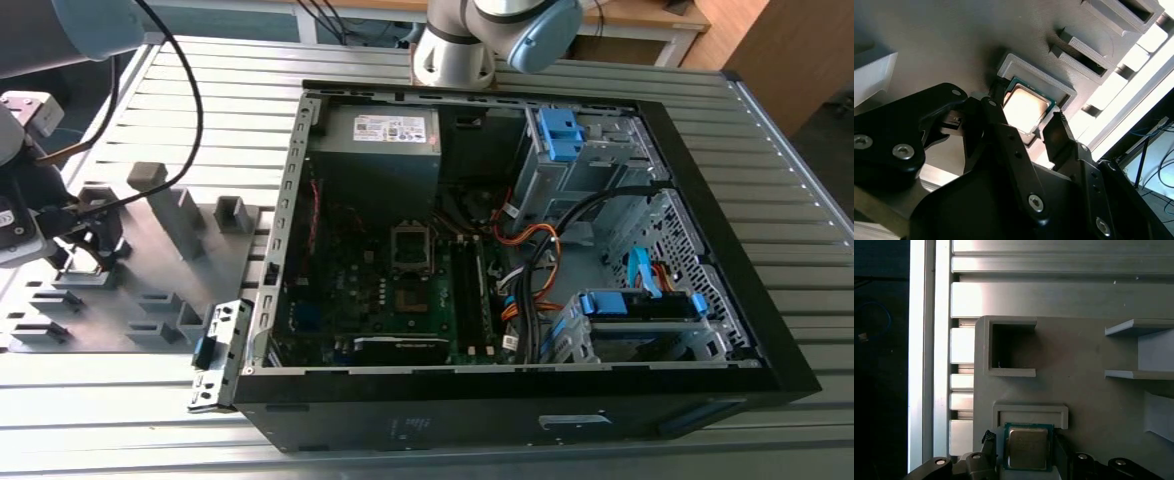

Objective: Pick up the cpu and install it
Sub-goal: 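Pick up the cpu and move it towards the insertion slot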

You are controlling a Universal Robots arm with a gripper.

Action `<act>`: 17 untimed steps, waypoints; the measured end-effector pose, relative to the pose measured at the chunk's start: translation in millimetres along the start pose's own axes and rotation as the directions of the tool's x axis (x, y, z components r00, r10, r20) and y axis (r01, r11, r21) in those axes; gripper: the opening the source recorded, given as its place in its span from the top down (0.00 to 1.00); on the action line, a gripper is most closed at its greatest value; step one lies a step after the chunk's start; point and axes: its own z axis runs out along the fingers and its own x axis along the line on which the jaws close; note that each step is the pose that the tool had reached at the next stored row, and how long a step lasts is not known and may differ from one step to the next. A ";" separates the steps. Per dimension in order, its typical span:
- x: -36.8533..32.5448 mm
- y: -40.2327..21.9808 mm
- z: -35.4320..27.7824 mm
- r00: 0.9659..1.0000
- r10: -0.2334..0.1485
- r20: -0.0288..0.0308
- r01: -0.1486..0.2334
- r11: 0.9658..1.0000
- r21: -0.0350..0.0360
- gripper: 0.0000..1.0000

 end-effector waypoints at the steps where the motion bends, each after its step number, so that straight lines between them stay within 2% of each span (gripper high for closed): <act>1: 0.0 0.0 0.0 1.000 0.000 0.000 0.000 1.000 0.000 0.42; 2: 0.0 0.0 0.0 1.000 0.000 0.000 0.000 1.000 0.000 0.42; 4: 0.1 0.0 -6.9 1.000 0.000 0.000 0.000 1.000 0.000 0.42; 7: 0.1 0.0 -7.0 1.000 0.000 0.000 0.000 1.000 0.000 0.42; 10: 0.1 0.0 -6.3 1.000 0.000 0.000 0.000 1.000 0.006 0.42; 17: 0.1 0.0 -5.7 1.000 0.000 0.004 0.000 1.000 0.006 0.42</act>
